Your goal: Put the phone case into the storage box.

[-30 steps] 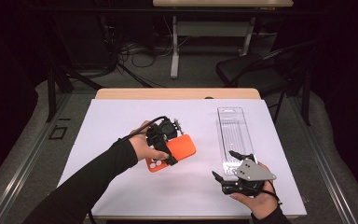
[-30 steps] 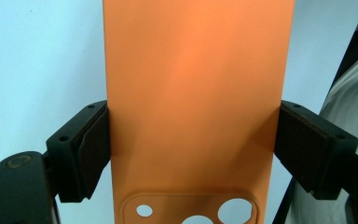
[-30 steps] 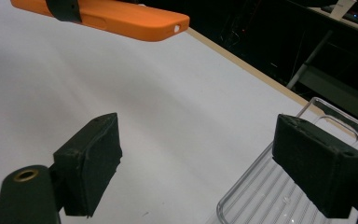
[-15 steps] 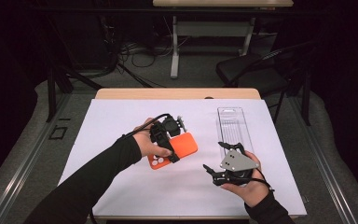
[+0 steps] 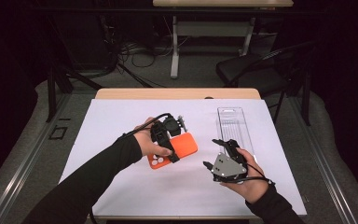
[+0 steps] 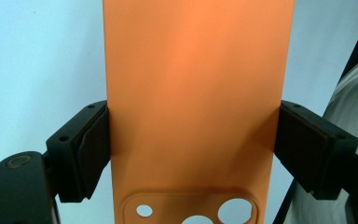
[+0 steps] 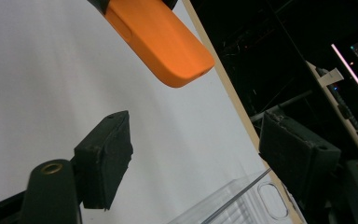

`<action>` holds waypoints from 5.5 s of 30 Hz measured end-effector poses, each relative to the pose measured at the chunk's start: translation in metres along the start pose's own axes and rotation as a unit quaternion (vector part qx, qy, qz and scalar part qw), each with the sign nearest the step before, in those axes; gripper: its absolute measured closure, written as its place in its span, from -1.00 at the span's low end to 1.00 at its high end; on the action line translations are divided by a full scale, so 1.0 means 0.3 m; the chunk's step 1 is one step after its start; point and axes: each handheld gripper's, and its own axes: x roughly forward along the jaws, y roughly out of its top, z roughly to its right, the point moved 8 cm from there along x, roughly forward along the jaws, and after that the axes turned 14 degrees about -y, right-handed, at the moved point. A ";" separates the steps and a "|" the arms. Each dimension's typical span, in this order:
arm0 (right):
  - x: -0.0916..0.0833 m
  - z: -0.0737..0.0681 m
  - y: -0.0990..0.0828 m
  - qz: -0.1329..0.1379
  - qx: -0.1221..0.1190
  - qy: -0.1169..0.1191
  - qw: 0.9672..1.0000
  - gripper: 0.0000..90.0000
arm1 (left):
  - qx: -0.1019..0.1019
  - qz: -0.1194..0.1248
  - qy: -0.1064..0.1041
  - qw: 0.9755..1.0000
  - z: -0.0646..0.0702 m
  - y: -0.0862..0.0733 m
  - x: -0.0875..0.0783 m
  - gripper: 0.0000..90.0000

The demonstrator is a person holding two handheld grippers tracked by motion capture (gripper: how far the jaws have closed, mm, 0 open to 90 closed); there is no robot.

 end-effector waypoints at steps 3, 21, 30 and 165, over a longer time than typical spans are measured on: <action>0.001 -0.003 0.002 -0.001 -0.020 -0.003 1.000 -0.39 | 0.000 -0.001 -0.001 1.000 0.003 0.003 -0.001 -0.64; 0.014 -0.015 -0.007 -0.009 -0.086 -0.016 0.996 -0.21 | 0.005 -0.005 -0.004 1.000 0.008 0.028 0.009 -0.64; 0.016 -0.023 0.004 -0.004 -0.111 -0.018 0.994 -0.11 | 0.006 -0.006 -0.008 1.000 0.010 0.038 0.019 -0.64; 0.058 -0.135 0.005 0.023 -0.390 -0.097 0.915 0.74 | -0.018 -0.015 -0.102 0.994 0.039 0.082 0.095 -0.64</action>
